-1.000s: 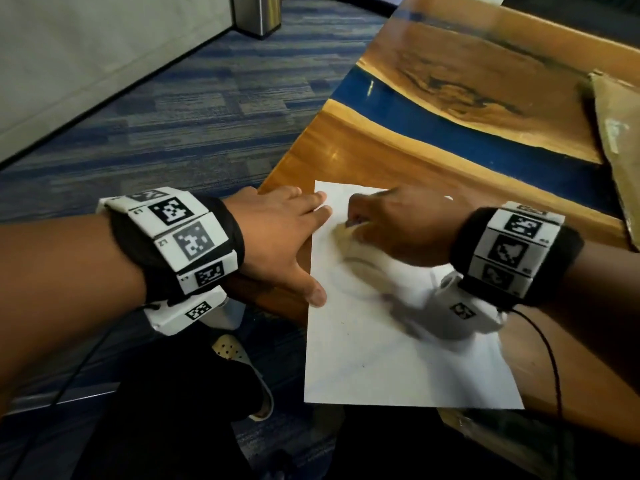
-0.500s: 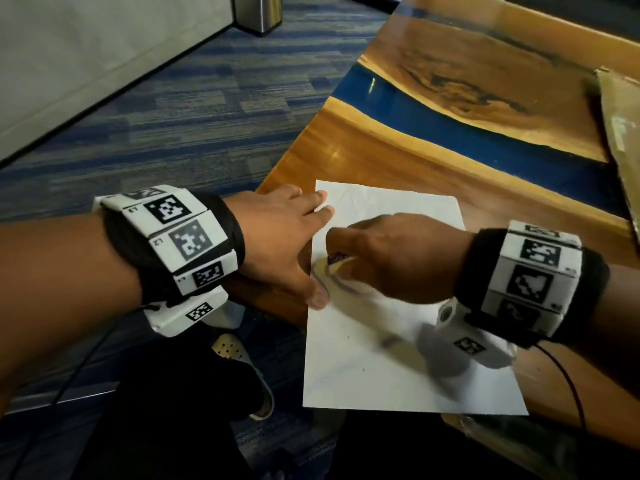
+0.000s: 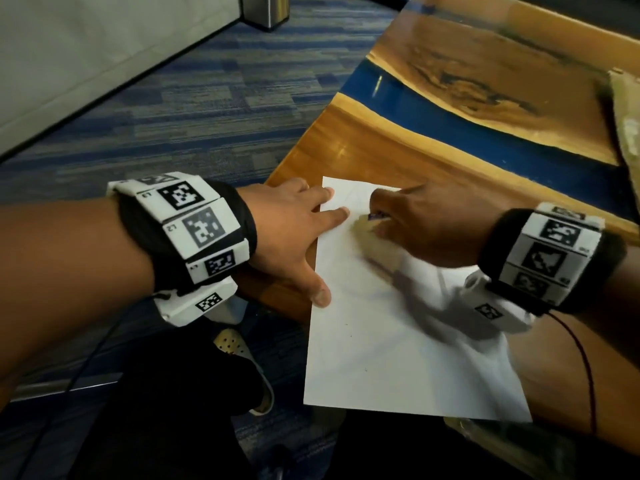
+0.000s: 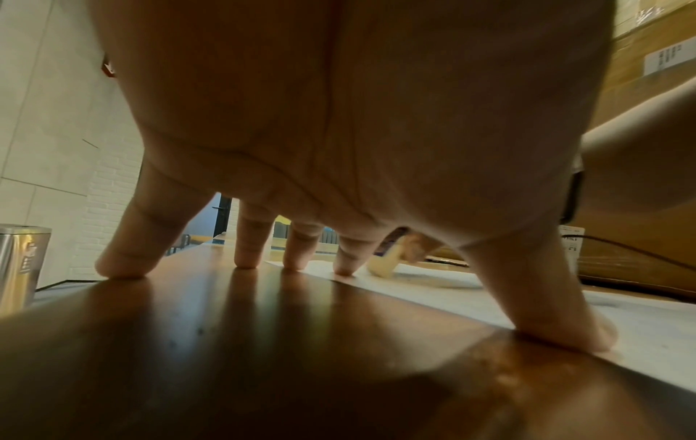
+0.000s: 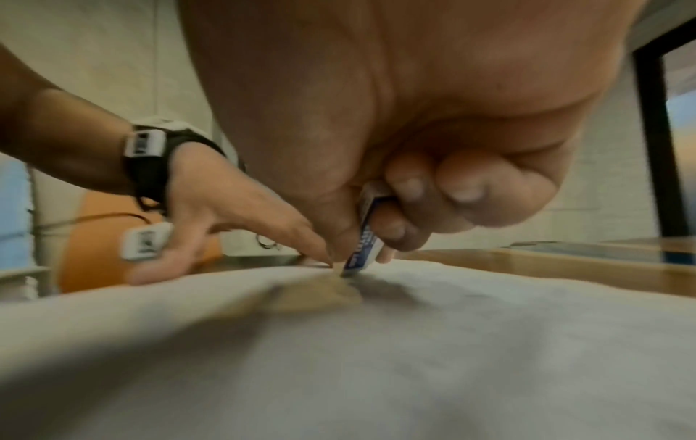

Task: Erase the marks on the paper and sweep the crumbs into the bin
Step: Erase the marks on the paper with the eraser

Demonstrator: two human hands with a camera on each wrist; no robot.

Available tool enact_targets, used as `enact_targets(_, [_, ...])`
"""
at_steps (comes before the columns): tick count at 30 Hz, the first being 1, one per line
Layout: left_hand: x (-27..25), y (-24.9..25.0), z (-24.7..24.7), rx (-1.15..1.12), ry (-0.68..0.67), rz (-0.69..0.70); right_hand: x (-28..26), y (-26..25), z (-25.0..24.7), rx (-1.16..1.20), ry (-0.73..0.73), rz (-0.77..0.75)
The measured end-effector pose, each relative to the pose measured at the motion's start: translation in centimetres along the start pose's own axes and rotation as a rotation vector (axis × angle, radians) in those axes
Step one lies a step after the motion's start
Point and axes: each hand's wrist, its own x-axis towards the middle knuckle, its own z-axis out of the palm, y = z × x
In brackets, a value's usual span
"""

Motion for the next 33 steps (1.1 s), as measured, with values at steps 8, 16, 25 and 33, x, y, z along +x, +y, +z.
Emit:
enact_targets(8, [-0.1,0.0,-0.2,0.013,-0.015,-0.007,0.1,1.1,-0.3,-0.031,-0.016,0.014])
enact_targets(16, [0.3,-0.1,-0.3,0.020,-0.016,0.006,-1.1,-0.6,0.3,0.064,-0.063,-0.095])
enact_targets(25, [0.4,0.0,-0.5,0.040,-0.022,0.008,-1.3,-0.5,0.3,0.060,-0.079,-0.117])
enact_targets(33, [0.2,0.1,-0.9,0.065,-0.041,-0.007,-1.7,-1.1,0.5,0.051,-0.082,-0.131])
